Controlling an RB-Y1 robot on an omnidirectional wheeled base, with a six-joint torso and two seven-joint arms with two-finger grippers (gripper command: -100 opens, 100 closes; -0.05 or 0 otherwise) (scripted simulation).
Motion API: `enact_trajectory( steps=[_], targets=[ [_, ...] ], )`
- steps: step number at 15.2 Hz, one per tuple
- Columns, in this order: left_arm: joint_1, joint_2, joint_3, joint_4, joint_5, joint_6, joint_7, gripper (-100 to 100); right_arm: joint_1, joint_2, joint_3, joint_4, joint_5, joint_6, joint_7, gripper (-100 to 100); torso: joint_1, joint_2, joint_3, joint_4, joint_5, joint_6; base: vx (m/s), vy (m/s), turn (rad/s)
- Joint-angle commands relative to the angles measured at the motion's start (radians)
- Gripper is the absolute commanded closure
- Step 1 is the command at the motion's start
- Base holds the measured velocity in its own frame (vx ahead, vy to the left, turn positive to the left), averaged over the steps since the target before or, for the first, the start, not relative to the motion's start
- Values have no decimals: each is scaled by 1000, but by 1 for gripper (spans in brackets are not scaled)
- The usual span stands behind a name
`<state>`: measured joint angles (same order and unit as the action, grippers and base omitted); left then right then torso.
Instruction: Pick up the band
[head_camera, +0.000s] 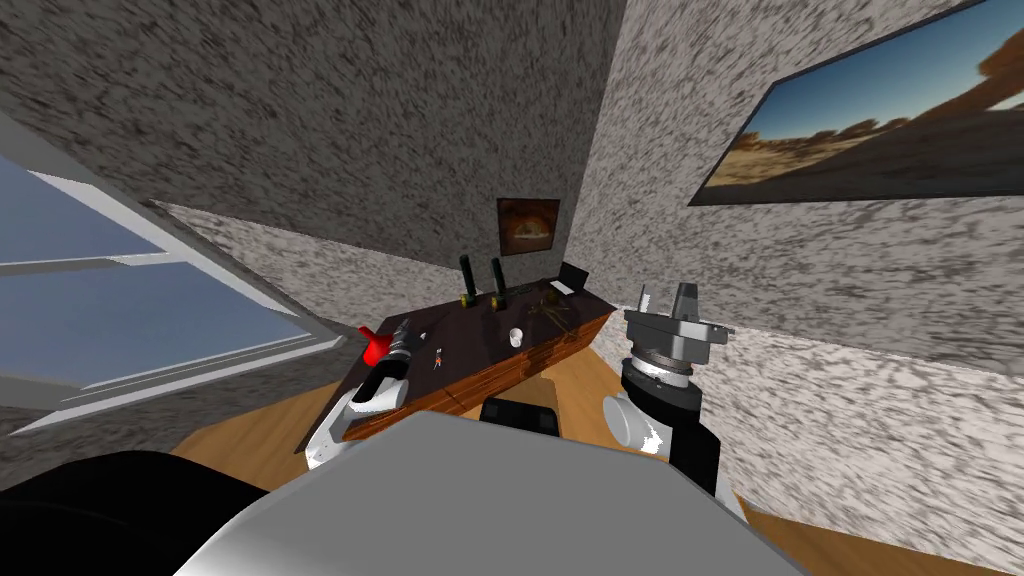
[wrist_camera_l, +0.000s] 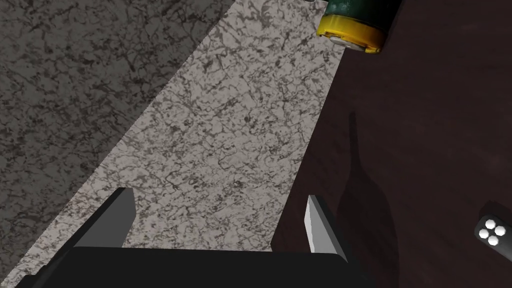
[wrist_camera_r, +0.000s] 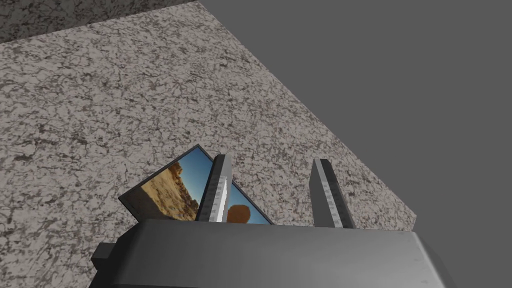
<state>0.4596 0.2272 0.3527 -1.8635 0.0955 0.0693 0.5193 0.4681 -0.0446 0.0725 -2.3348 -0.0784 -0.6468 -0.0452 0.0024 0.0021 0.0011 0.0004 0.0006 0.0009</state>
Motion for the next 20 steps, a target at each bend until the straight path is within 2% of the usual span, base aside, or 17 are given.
enact_trajectory(
  steps=[1, 2, 3, 4, 5, 7, 8, 9, 10, 12, 13, 14, 15, 16, 17, 19, 20],
  targets=[
    [-10, 11, 26, 26, 12, 50, 40, -100, 0, 0, 0, 0, 0, 0, 0, 0, 0, 0, 0, 0, 0, 0, -34, 19, -265],
    [-10, 11, 26, 26, 12, 57, 40, -100, 0, 0, 0, 0, 0, 0, 0, 0, 0, 0, 0, 0, 0, -1, -21, 17, -33],
    [-19, 16, 55, 61, 23, 94, 79, -100, 0, 0, 0, 0, 0, 0, 0, 0, 0, -1, 0, 0, 0, -1, -20, 11, -160],
    [-19, 16, 55, 61, 23, 102, 79, -100, 0, 0, 0, 0, 0, 0, 0, 0, 0, -1, 0, 0, 0, -1, -22, 12, -228],
    [-28, 22, 84, 97, 35, 131, 113, -100, 0, 0, 0, 0, 0, 0, 0, 0, 0, -1, 0, 0, 0, 0, -25, 15, -335],
    [-28, 22, 84, 97, 35, 148, 118, -100, 0, 0, 0, 0, 0, 0, 0, 0, 0, -1, 0, 0, 0, -1, -24, 20, -173],
    [-38, 27, 113, 126, 47, 192, 158, -100, 0, 0, 0, 0, 0, 0, 0, 0, 0, -1, -1, 0, 0, -1, -22, 13, -222],
    [-38, 27, 113, 133, 47, 192, 158, -100, 0, 0, 0, 0, 0, 0, 0, 0, 0, -1, -1, 0, 0, 0, -23, 18, -248],
    [-48, 31, 143, 169, 58, 224, 189, -100, 0, 0, 0, 0, 0, 0, 0, 0, 0, -1, -1, 0, 0, -1, -25, 20, -342],
    [-48, 31, 143, 169, 58, 237, 198, -100, 0, 0, 0, 0, 0, 0, 0, 0, 1, -1, 0, 0, 0, -1, -21, 25, -150],
    [-59, 35, 173, 205, 69, 273, 239, -100, 0, 0, 0, 0, 0, 0, 0, 0, 1, -1, -1, 0, 0, -1, -20, 18, -213],
    [-59, 35, 173, 205, 69, 281, 239, -100, 0, 0, 0, 0, 0, 0, 0, 0, 1, -1, -1, 0, 0, 0, -20, 19, -276],
    [-69, 38, 203, 241, 81, 306, 271, -100, 0, 0, 0, 0, 0, 0, 0, 0, 1, -1, -1, 0, 0, 0, -25, 27, -308],
    [-69, 38, 203, 241, 81, 324, 280, -100, 0, 0, 0, 0, 0, 0, 0, 0, 1, -1, -1, 0, 0, 0, -27, 31, -224],
    [-80, 40, 232, 276, 92, 351, 308, -100, 0, 0, 0, 0, 0, 0, 0, 0, 1, -1, -1, 0, 0, -1, -32, 27, -312],
    [-80, 40, 232, 276, 92, 366, 321, -100, 0, 0, 0, 0, 0, 0, 0, 0, 2, -1, 0, 0, 0, -1, -28, 31, -153],
    [-91, 41, 262, 311, 102, 398, 359, -100, 0, 0, 0, 0, 0, 0, 0, 0, 1, -1, -1, 0, 0, -1, -17, 27, -140]
  ],
)
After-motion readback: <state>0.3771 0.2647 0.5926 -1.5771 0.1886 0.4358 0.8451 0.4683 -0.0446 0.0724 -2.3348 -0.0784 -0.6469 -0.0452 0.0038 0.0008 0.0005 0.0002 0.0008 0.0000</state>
